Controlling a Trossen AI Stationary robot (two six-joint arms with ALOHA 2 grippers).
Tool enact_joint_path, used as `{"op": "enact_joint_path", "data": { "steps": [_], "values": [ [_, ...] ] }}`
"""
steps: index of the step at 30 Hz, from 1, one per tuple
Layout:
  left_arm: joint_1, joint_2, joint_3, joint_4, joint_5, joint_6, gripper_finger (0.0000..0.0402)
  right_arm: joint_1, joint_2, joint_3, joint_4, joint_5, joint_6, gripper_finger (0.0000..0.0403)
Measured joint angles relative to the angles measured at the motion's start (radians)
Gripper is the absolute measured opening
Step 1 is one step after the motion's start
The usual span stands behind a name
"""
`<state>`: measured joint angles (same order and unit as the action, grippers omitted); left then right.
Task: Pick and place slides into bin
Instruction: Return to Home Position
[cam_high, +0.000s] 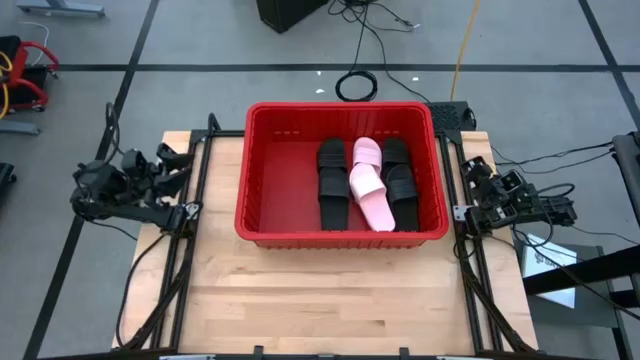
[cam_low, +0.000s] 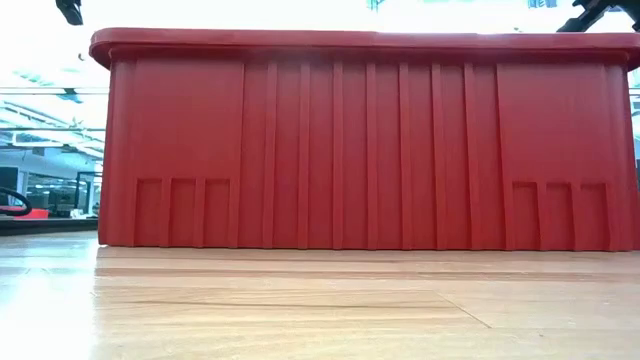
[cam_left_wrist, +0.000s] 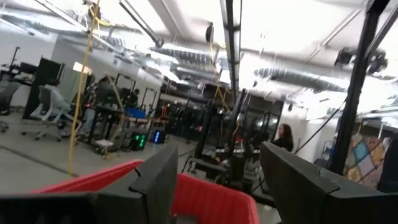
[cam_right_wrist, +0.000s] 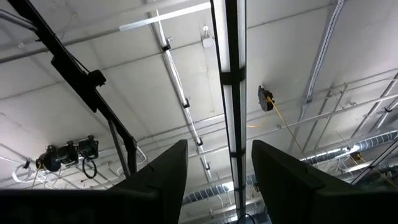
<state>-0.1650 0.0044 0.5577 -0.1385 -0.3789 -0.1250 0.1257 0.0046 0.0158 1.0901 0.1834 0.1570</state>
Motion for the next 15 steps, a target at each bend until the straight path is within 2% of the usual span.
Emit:
{"op": "enact_joint_path", "data": {
  "steps": [8,15],
  "values": [
    [0.0,0.0,-0.166,0.245,0.047,-0.02,0.0228,0.0,0.0,-0.001,-0.006,0.0,0.035,0.0169],
    [0.0,0.0,-0.326,0.434,0.179,-0.06,0.0228,0.0,0.0,-0.001,-0.003,0.0,0.041,0.0169]
  ]
}}
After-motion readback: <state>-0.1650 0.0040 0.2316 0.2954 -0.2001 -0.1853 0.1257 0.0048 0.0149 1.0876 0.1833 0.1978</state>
